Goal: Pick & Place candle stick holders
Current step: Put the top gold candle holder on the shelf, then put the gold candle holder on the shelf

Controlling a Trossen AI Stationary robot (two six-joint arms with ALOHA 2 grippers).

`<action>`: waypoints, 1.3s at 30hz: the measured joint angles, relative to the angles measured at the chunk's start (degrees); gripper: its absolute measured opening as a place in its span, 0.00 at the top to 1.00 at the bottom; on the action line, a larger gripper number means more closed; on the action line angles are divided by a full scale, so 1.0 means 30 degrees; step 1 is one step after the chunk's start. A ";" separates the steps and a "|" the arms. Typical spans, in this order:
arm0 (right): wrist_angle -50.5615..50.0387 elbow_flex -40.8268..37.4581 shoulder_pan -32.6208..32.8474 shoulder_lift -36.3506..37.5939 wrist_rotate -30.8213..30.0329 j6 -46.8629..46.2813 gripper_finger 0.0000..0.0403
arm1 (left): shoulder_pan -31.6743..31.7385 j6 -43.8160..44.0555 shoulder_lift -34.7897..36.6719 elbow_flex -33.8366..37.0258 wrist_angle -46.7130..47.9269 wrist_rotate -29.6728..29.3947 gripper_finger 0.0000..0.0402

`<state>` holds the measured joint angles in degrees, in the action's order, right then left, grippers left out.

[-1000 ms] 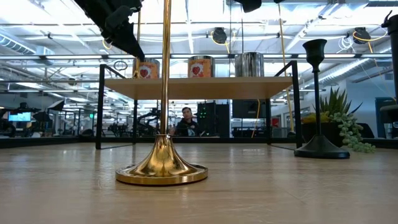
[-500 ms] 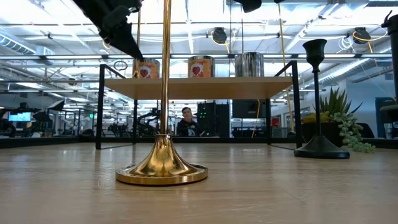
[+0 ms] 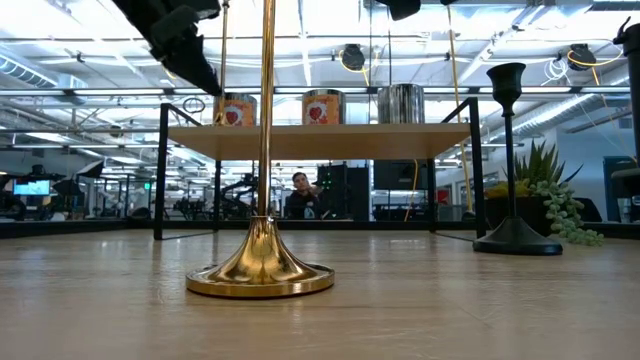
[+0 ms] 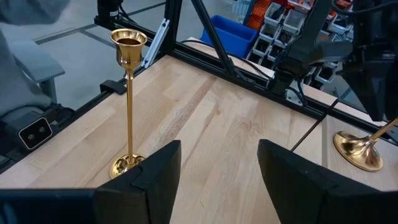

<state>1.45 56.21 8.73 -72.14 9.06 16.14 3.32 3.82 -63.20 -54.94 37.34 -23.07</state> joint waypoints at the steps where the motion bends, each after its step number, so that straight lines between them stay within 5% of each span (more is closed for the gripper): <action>1: 0.0007 0.0000 0.0000 0.0000 0.0000 0.0000 0.47 | -0.0028 0.0177 0.0066 0.0000 0.0187 -0.0039 0.79; 8: 0.0214 -0.0163 0.0000 0.0015 0.0001 -0.0095 0.47 | -0.0084 0.2209 0.1499 0.0022 0.1820 -0.0983 0.79; 18: 0.0251 -0.1051 0.0117 0.0007 0.0015 -0.0507 0.47 | -0.3943 0.3021 0.2935 0.0007 0.2184 0.5787 0.90; 23: 0.2332 -0.1932 0.0358 0.0007 0.0075 -0.1665 0.47 | -0.7451 0.4261 0.1828 0.0007 0.1465 0.4959 0.99; 28: 0.5115 -0.3367 0.0802 0.0007 0.0080 -0.2894 0.47 | -0.9802 0.5340 -0.0492 0.0007 -0.1068 0.3327 0.94; 39: 0.5250 -0.3657 0.1377 0.0035 0.0036 -0.2999 0.47 | -0.9408 0.3756 -0.5898 0.0007 -0.4655 0.2658 0.76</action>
<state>17.20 45.23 12.86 -72.03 9.17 7.14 -24.91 15.09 -80.89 -54.92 23.37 -15.09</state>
